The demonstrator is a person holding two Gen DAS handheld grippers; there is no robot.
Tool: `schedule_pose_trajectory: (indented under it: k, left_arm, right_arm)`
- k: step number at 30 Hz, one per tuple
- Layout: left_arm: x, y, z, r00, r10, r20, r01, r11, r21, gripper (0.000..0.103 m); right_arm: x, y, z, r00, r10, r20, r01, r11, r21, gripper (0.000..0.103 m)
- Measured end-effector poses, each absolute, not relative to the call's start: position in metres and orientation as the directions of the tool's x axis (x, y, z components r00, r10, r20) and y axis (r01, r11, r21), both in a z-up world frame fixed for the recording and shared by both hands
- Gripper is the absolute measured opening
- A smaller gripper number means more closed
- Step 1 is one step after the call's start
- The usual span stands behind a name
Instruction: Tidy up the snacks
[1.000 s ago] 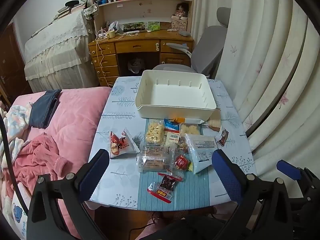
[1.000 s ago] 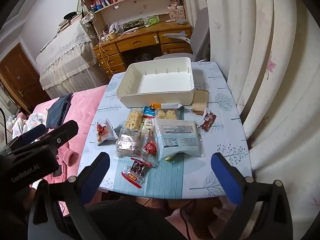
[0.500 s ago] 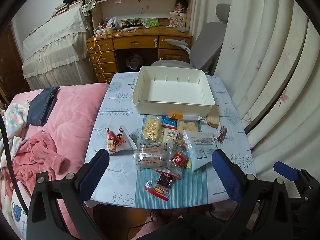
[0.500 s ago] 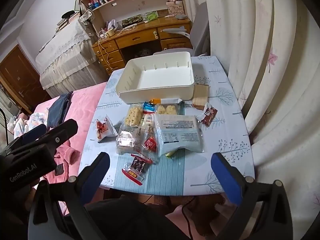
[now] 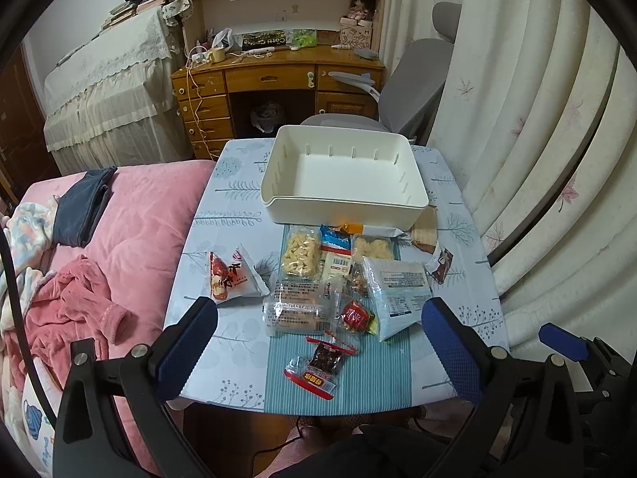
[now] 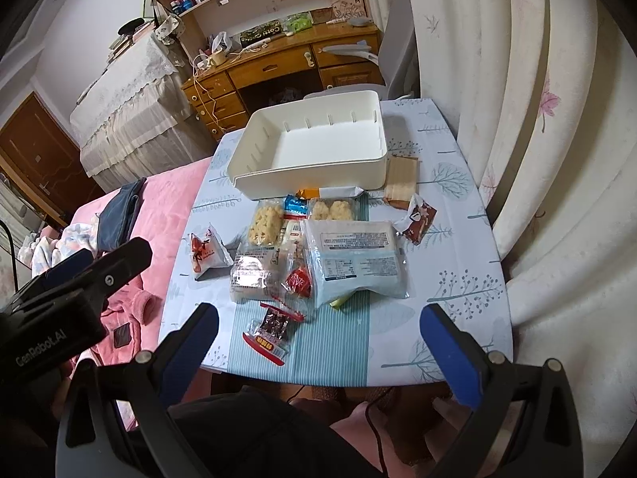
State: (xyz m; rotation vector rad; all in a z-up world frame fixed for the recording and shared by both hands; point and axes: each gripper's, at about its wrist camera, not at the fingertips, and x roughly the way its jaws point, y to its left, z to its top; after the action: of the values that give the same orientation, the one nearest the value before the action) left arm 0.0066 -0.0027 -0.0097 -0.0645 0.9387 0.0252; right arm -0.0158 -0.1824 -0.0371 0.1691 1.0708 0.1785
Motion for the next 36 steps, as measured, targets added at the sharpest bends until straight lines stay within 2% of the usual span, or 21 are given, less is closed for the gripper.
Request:
schedule_pose_trajectory:
  k: [16, 21, 36]
  left_arm:
    - [0.001, -0.014, -0.021, 0.583, 0.004, -0.812, -0.083, 0.995, -0.055, 0.102]
    - [0.019, -0.016, -0.017, 0.565, 0.030, -0.825, -0.136, 0.989, -0.057, 0.102]
    - [0.006, -0.011, -0.033, 0.482, 0.135, -0.866, -0.306, 0.952, -0.022, 0.102]
  right_arm:
    - [0.002, -0.194, -0.044, 0.432, 0.257, -0.864, -0.095, 0.966, 0.240, 0.102]
    - [0.011, -0.204, -0.048, 0.401, 0.278, -0.873, -0.102, 0.960, 0.259, 0.102]
    - [0.023, -0.222, -0.069, 0.303, 0.351, -0.886, -0.150, 0.936, 0.319, 0.102]
